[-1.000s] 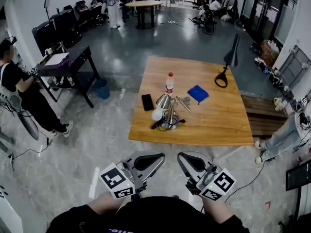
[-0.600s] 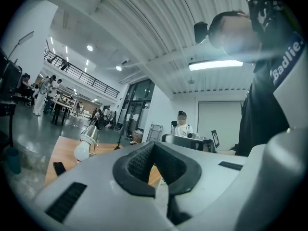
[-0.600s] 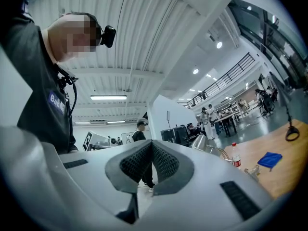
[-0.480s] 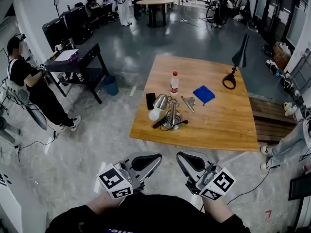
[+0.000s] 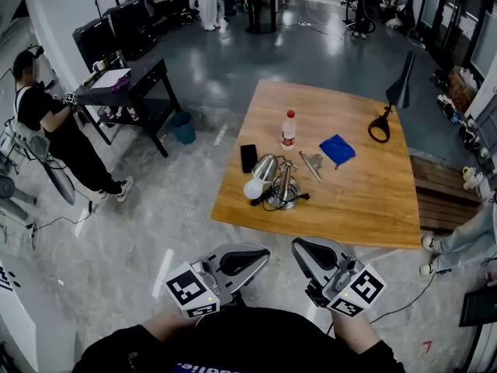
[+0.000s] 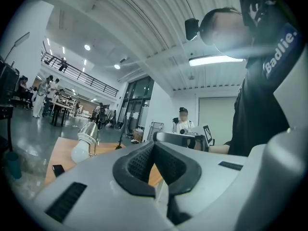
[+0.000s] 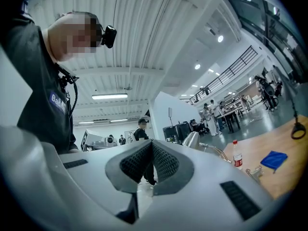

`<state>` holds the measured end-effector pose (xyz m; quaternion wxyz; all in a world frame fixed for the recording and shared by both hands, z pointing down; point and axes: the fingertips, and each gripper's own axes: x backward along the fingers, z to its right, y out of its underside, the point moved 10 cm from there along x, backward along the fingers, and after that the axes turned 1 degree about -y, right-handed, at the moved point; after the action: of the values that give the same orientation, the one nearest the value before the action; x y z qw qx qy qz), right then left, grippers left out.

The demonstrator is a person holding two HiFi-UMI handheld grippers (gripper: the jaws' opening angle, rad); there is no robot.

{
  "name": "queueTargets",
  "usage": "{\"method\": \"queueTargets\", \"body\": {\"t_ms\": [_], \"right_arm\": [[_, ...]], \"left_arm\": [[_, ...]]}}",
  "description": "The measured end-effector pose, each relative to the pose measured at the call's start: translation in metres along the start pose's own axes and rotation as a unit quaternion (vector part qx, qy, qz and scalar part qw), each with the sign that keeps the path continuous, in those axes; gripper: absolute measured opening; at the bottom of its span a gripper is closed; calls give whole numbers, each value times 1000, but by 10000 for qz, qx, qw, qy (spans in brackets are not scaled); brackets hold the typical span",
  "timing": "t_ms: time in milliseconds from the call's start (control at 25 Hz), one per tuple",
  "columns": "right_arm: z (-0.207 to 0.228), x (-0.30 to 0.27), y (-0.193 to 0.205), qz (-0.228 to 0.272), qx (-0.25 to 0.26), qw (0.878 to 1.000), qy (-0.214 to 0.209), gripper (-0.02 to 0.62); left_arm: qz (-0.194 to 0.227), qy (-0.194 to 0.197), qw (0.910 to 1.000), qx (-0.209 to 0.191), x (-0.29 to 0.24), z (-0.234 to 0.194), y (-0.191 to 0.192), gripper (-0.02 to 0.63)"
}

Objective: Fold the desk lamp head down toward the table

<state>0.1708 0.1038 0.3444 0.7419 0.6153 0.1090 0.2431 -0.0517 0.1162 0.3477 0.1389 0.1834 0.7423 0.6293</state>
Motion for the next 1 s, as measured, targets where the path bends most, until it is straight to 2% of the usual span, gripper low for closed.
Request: {"method": "queueTargets", "body": {"t_ms": [120, 280, 480, 680, 1000], "right_arm": [[15, -25, -3, -73, 25, 9997, 219, -5], [33, -66, -15, -161, 182, 9983, 525, -5], [50, -109, -21, -224, 260, 9935, 1083, -5], [64, -125, -21, -252, 263, 9877, 1518, -5], [96, -108, -20, -191, 202, 9842, 1747, -5]], "left_arm": [[90, 153, 9998, -67, 7, -35, -10, -2], [260, 362, 9986, -269, 21, -102, -37, -2], [205, 619, 9975, -275, 26, -187, -46, -2], [35, 872, 9959, -249, 12, -237, -36, -2], [-402, 768, 9959, -256, -30, -282, 19, -2]]}}
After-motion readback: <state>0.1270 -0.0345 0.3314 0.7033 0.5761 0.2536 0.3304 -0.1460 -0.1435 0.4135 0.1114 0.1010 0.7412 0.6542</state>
